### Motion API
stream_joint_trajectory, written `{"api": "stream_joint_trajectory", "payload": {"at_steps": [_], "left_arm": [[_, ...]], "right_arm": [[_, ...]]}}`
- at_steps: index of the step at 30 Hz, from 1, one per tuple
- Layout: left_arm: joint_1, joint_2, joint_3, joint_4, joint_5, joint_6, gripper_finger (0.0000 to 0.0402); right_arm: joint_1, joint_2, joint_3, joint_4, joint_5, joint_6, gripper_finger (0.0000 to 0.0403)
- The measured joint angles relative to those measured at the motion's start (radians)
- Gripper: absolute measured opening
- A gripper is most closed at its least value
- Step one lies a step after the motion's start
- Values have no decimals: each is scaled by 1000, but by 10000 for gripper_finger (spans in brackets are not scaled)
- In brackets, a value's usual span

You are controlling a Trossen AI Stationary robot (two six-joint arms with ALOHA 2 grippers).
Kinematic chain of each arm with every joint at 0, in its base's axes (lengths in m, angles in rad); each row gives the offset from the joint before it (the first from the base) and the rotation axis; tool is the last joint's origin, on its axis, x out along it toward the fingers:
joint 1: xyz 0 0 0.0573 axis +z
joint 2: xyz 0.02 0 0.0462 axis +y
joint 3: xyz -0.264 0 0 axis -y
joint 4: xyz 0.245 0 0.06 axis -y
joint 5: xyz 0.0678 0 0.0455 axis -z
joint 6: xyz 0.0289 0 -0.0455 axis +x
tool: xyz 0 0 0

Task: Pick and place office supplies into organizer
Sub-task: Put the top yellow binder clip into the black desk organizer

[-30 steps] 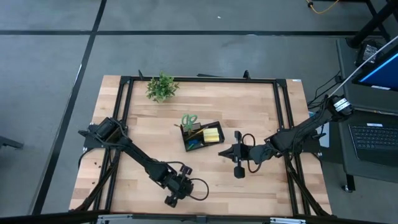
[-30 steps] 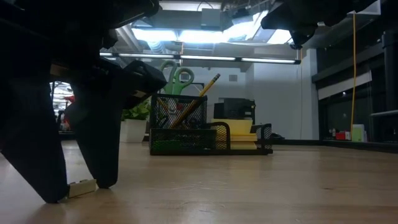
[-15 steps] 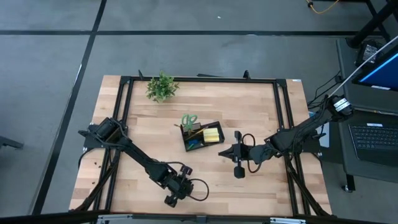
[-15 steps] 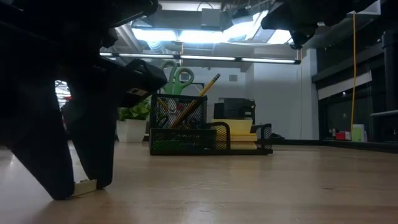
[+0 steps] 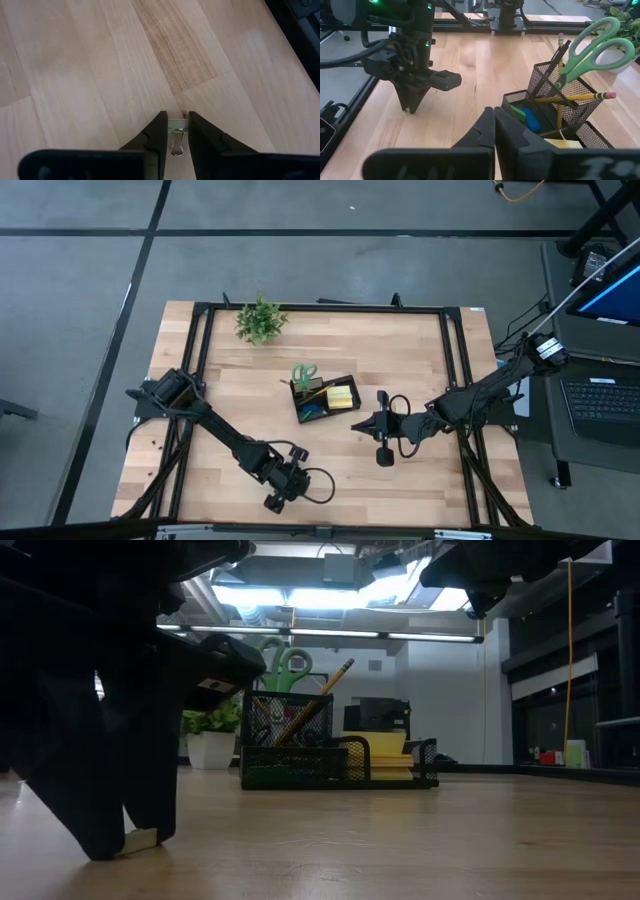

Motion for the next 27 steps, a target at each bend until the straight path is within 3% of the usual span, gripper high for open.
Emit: {"api": "stream_joint_trajectory", "payload": {"at_steps": [7,19,27], "left_arm": [[3,-55,-8,-38,-67,21,56],[39,-190,-2,-171,-466,46,55],[127,-182,-3,-205,-523,56,55]], "right_arm": [[6,0,0,-5,-1,1,5],[6,1,0,-13,-1,2,5],[6,1,0,-15,-1,3,5]]}}
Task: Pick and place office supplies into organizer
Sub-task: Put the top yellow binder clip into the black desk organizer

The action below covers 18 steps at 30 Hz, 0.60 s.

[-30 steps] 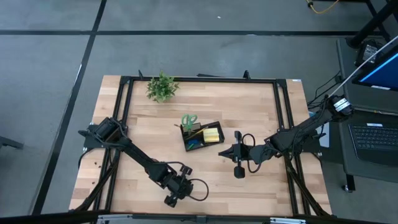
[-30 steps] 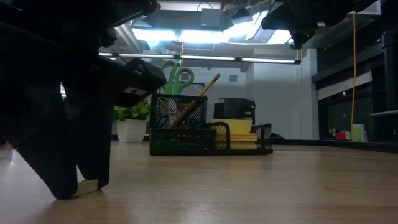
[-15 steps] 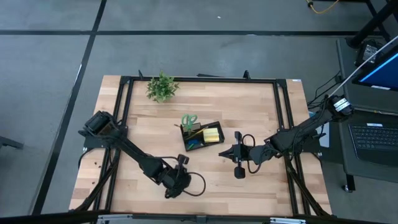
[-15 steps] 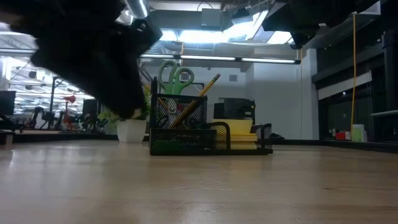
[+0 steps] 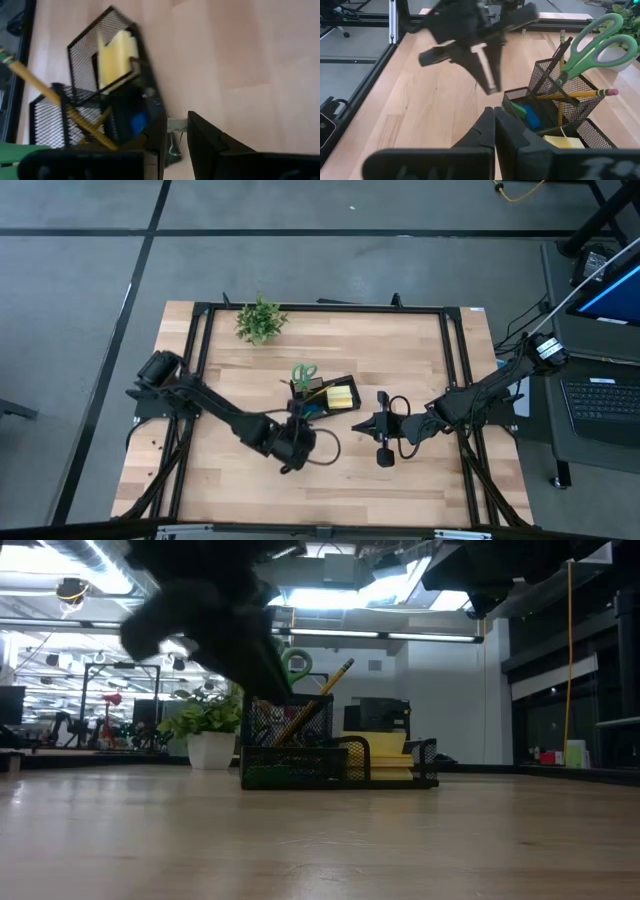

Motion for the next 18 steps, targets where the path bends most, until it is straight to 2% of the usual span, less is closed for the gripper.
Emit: {"api": "stream_joint_trajectory", "payload": {"at_steps": [8,18], "left_arm": [[74,8,-2,-3,6,13,55],[114,40,-12,-35,29,14,55]], "right_arm": [[0,0,0,-6,0,-1,5],[0,0,1,-21,0,0,5]]}}
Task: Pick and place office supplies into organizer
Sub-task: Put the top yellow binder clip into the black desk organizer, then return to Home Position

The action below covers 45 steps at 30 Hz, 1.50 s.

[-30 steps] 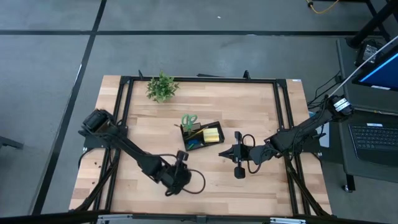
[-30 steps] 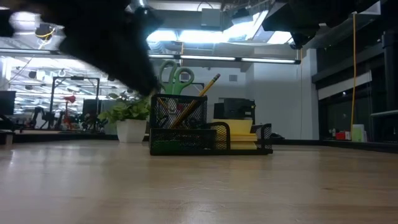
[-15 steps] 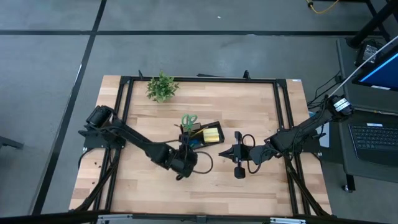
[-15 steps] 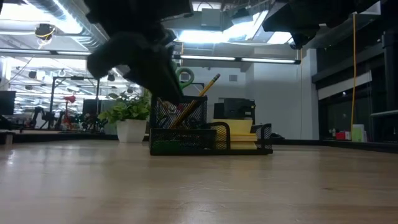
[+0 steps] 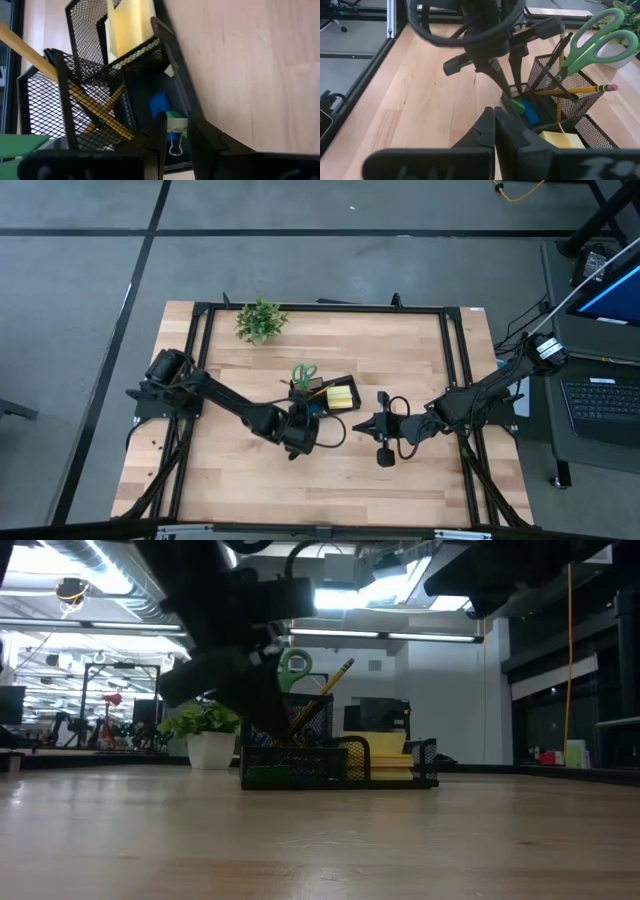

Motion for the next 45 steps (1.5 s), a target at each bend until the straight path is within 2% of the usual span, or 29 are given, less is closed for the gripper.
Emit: {"api": "stream_joint_trajectory", "payload": {"at_steps": [8,24,30,37,45], "left_arm": [[20,0,0,-3,12,0,58],[33,0,0,-22,23,-52,95],[27,-20,0,-21,32,-29,102],[-2,-156,1,-31,30,61,72],[-8,-421,2,-98,-1,79,14]], "right_arm": [[0,0,0,-5,0,1,5],[0,0,0,-5,0,2,10],[0,0,0,-5,0,20,8],[0,-29,0,3,1,-29,6],[0,-160,0,-17,1,-113,9]]}}
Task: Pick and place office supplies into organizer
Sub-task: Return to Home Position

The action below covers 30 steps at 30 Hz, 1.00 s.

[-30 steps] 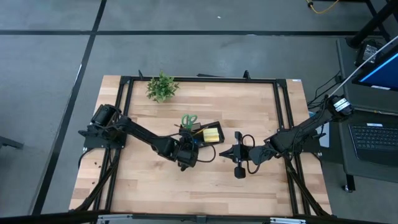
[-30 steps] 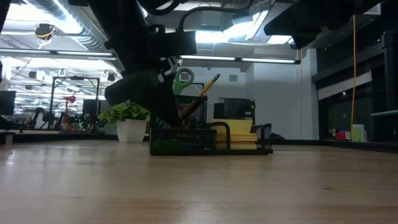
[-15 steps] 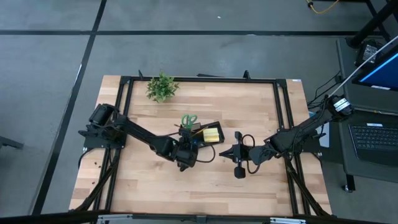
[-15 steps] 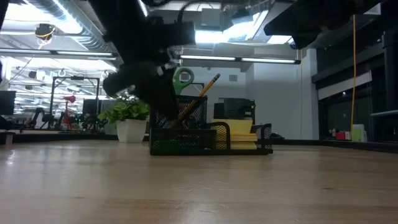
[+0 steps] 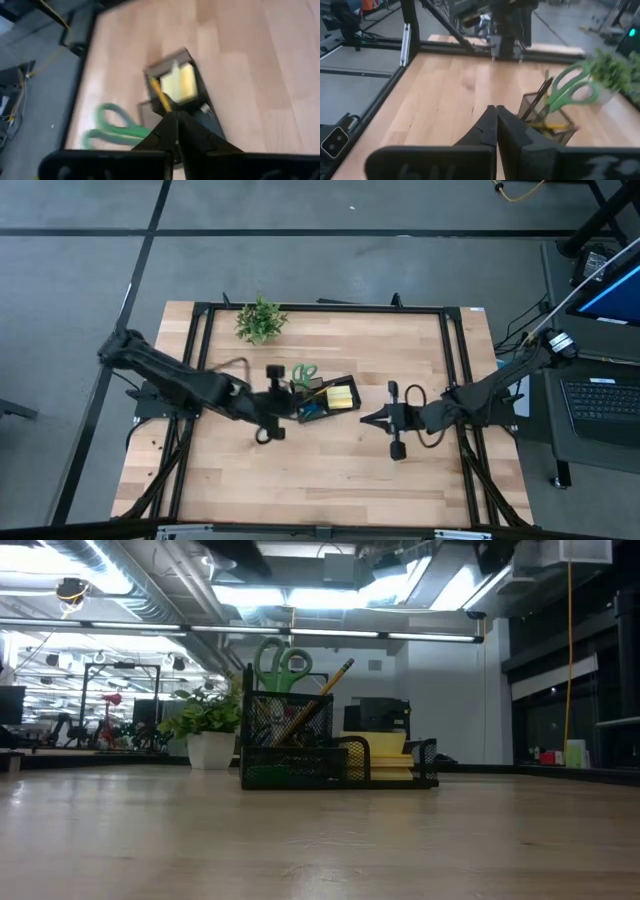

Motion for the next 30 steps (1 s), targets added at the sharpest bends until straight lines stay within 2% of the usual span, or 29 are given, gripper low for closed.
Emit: {"api": "stream_joint_trajectory", "payload": {"at_steps": [4,9,14,17,20,23,26,30], "left_arm": [[-10,-117,0,-38,-43,0,3],[-34,-244,-34,-66,-50,17,1],[-43,-393,-238,96,-50,-2,2],[-43,-468,-428,336,-4,-27,1],[-43,-513,-619,561,63,38,2],[-34,-566,-749,716,69,71,1],[2,-651,-810,739,87,76,1],[59,-788,-831,701,135,105,2]], "right_arm": [[0,-80,0,-53,0,-28,9],[-1,-179,0,-181,0,-22,9],[-1,-238,0,-237,1,-29,9],[-1,-241,-10,-235,2,-24,9],[-1,-227,-52,-189,2,-26,9],[-6,-230,-104,-161,0,-20,9],[-26,-266,-149,-142,0,29,9],[-53,-350,-187,-121,0,9,9]]}}
